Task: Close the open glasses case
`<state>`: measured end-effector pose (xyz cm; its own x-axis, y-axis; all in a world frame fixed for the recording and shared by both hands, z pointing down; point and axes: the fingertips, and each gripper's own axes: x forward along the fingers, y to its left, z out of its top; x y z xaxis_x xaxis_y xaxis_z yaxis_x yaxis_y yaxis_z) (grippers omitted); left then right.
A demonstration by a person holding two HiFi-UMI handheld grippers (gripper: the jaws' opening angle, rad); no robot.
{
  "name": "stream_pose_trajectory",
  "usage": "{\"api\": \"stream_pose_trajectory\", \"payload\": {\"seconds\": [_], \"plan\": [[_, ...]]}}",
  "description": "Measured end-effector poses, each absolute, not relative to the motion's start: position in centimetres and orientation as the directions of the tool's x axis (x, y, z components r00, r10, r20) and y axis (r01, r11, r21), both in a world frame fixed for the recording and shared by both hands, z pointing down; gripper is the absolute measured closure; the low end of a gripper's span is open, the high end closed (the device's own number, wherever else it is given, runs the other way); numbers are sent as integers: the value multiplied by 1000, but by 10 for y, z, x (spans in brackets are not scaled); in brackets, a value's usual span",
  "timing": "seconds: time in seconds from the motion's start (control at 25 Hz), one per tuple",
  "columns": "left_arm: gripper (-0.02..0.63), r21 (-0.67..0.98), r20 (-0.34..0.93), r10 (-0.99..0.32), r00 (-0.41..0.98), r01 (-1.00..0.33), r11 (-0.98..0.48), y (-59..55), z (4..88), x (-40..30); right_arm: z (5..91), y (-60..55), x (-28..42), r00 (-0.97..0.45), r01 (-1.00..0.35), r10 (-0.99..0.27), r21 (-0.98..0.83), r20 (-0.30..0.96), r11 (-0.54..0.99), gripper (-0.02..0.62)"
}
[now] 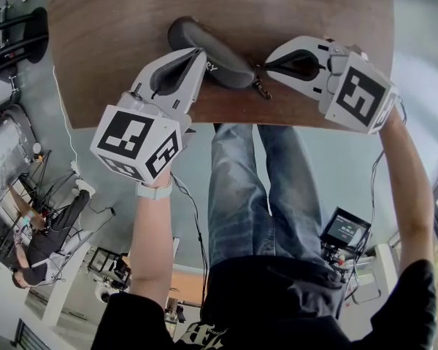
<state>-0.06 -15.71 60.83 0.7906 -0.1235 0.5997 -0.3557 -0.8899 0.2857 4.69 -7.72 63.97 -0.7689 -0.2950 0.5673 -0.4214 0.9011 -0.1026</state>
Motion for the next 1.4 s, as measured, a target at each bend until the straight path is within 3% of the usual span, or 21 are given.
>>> {"api": "stream_pose_trajectory", "payload": {"seconds": [0.6,0.92,1.08,1.16,1.4], "plan": [[600,292,611,-115,783,-358,-887,-162,609,5,650,-84,47,-688,-491,-368,-28,625,871,600],[600,299,603,-111,790,-353,-886,-160,610,4,663,-90,39,-629,-464,-361,41,689,885,551],[600,301,601,-104,792,-346,-889,-159,610,5,665,-90,36,-623,-422,-340,63,704,904,554],[600,300,600,-103,793,-343,-890,-159,610,5,664,-89,37,-621,-417,-344,75,705,906,603],[600,285,609,-106,786,-342,-895,-159,611,4,661,-86,38,-633,-447,-366,63,682,892,606]]}}
